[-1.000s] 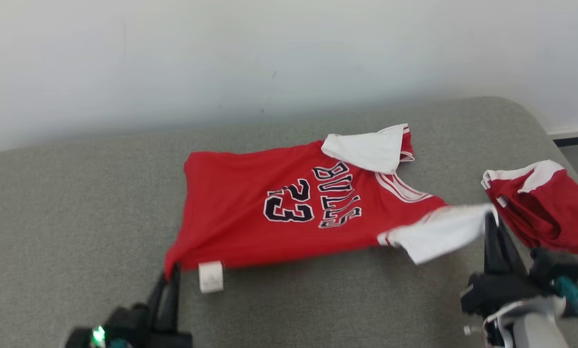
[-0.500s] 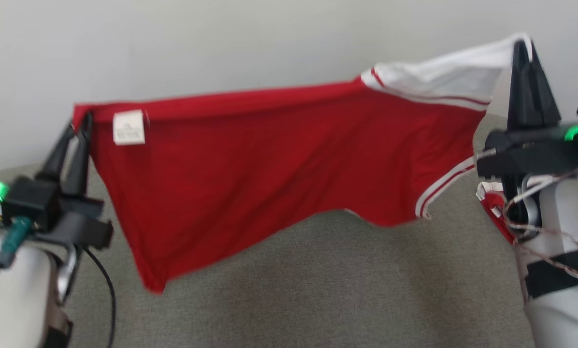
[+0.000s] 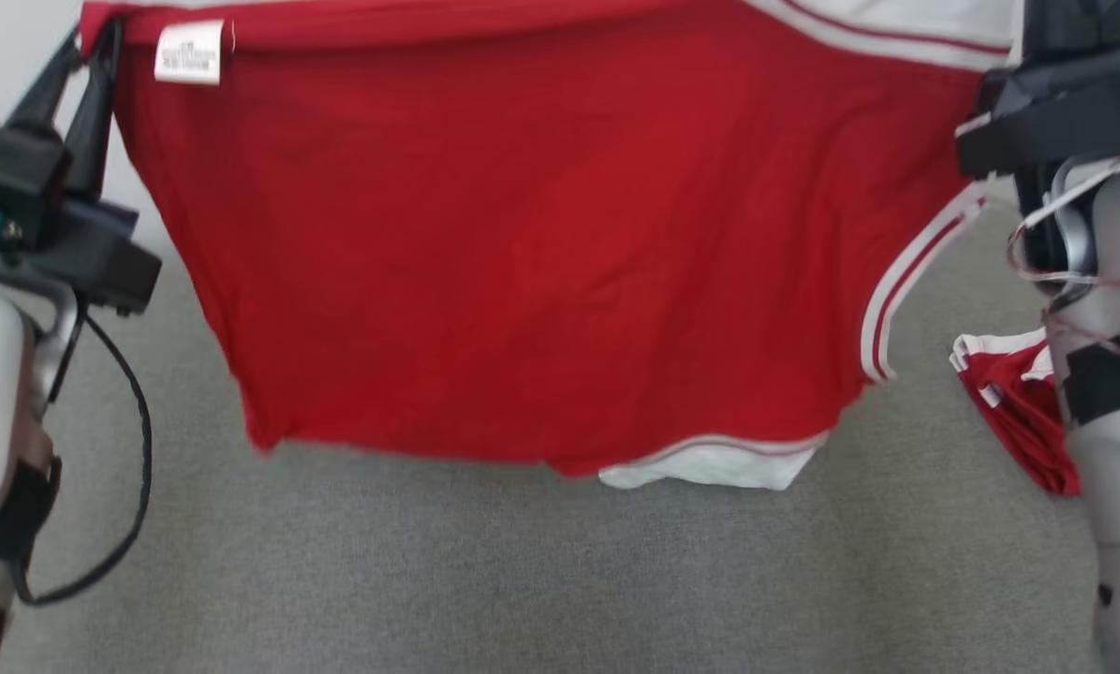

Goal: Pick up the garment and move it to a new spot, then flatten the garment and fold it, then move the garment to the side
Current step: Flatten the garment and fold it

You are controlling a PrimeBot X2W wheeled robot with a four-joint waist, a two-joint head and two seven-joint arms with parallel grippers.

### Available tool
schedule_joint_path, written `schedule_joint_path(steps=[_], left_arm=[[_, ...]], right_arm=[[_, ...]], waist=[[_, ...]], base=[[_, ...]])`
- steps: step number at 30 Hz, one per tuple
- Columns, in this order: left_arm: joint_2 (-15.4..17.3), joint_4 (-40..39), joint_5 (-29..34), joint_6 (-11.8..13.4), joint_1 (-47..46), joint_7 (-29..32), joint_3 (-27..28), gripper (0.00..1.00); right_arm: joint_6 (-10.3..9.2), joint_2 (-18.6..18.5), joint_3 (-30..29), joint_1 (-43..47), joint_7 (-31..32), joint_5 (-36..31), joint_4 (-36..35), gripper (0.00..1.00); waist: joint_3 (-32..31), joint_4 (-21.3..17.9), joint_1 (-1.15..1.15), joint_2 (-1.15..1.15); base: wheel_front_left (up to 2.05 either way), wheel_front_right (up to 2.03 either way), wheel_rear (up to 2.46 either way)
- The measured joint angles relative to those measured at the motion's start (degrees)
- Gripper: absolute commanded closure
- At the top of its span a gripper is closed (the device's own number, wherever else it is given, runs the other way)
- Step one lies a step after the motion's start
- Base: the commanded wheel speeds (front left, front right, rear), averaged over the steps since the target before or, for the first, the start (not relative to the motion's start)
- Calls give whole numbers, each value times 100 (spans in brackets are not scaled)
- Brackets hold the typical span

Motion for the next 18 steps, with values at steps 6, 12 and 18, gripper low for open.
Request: schedule_joint_path(steps=[6,12,18], left_arm=[[-46,348,82,53,-916,102,-175,100],[-44,651,474,432,-2114,16,-226,100],[-110,900,827,731,-3136,-111,-371,100]], right_arm=[[0,-293,43,-932,0,-192,253,100],[11,-558,-238,-2187,0,-760,226,100],[12,-733,-611,-2948,-1,-1352,166,100]], waist=[[494,77,0,0],[1189,161,1,0],[1921,249,2,1]], base=[[0,0,0],[0,0,0],[0,0,0]])
